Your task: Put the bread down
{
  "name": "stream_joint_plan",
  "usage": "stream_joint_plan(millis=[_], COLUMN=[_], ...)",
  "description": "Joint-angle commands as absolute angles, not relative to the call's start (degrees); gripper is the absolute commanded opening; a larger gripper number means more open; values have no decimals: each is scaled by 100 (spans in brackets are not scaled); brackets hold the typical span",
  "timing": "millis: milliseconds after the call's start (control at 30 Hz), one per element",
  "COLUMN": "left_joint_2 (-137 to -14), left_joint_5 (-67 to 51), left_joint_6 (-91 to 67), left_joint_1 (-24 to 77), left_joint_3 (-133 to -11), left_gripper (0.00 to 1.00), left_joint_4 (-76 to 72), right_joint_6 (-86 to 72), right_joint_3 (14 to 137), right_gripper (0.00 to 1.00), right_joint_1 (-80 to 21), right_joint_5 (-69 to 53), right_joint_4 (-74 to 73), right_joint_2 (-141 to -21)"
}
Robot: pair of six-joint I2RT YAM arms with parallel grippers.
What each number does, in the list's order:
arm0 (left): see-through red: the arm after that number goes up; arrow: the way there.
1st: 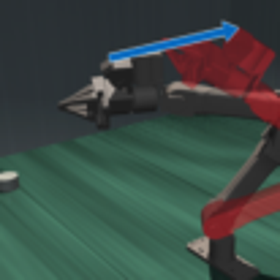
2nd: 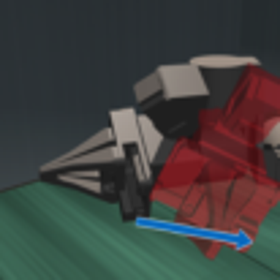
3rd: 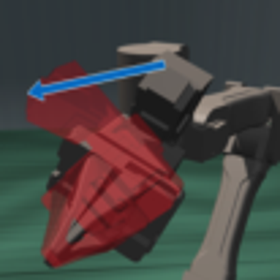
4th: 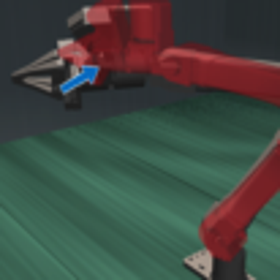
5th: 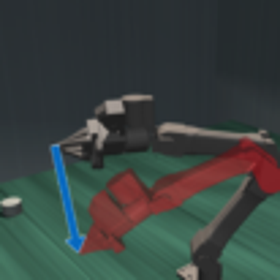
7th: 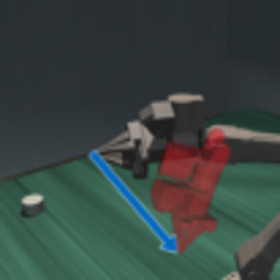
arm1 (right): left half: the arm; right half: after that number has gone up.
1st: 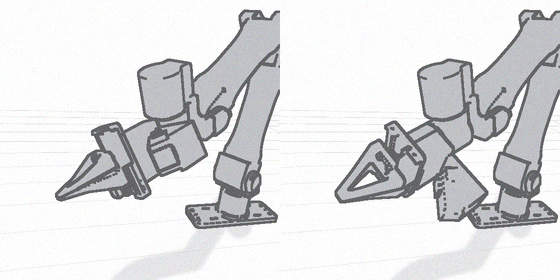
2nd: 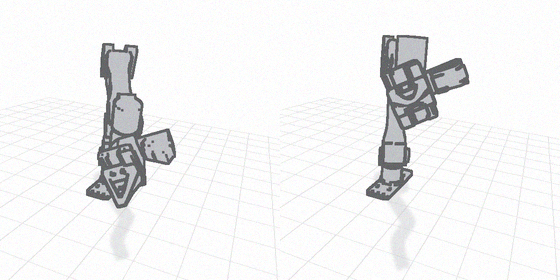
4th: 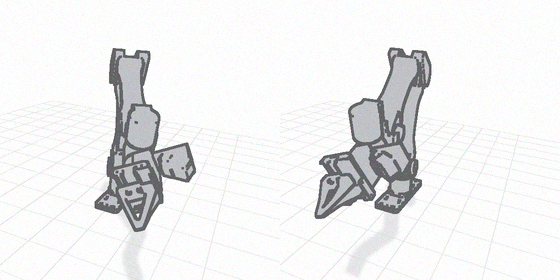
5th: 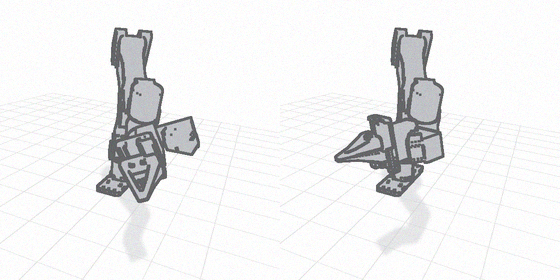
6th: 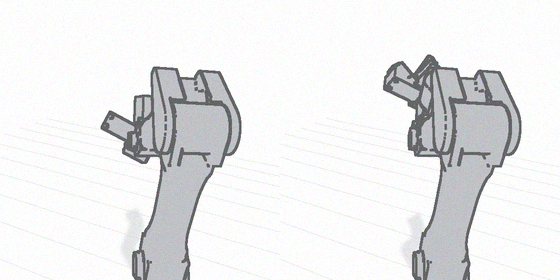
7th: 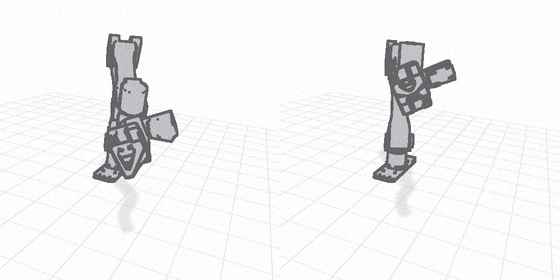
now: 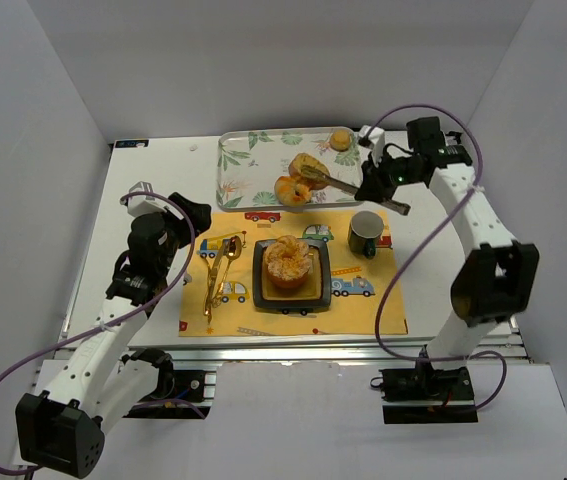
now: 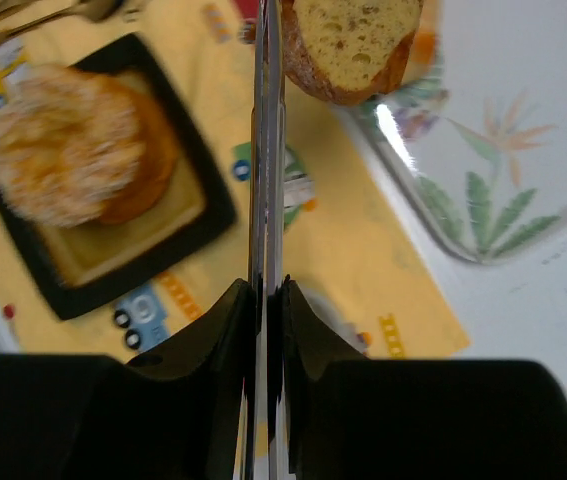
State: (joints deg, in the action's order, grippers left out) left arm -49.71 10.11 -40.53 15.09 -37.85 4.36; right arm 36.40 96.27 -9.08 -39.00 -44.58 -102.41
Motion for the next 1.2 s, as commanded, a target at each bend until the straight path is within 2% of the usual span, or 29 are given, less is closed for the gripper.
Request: stream_joint_plan(millis=[0,200,333,500,700,733,933,1167], left_joint_2=[-4922,-5001,-4992,-4931,-4799,-4773,-4720,-4772], left_joint_5=[1028,923,879,853,888,905,914,870], left_joint_6=[-4034,-4008,-4025,-4034,-4052,-4069,-4087,-4078], left_joint_1=[1468,1459,1459,1468,1459,1459,1459,1459], left_joint_3=[-3744,-3753,-3709,-3683,-3621,-3604,-3560,-3568], left_gripper=[92,92,92,92,92,92,92,92], left_joint_4=[378,308,264,281,334,334,360,325], right_joint_6=[4297,4710,4799,4737,4886,4930,5071,4949], right_joint_3=[8826,7114,6445,6196,6108,6108,6179,6310], right_gripper=[0,0,0,0,22,30,38,40], right_joint_1=[-1160,-1651,-1872,-1960,-2021,-2030,-2030,-2039], right_joint_5=[-4640,-4457,-4106,-3867,-3849,-3919,-4174,-4307], right_joint_4=[-5018,-5186,-4967,-4729,-4772,-4825,-4957,-4975], right_joint_2=[-9083,-7799,-7418,-7409,-7392,-7383,-7146,-6987])
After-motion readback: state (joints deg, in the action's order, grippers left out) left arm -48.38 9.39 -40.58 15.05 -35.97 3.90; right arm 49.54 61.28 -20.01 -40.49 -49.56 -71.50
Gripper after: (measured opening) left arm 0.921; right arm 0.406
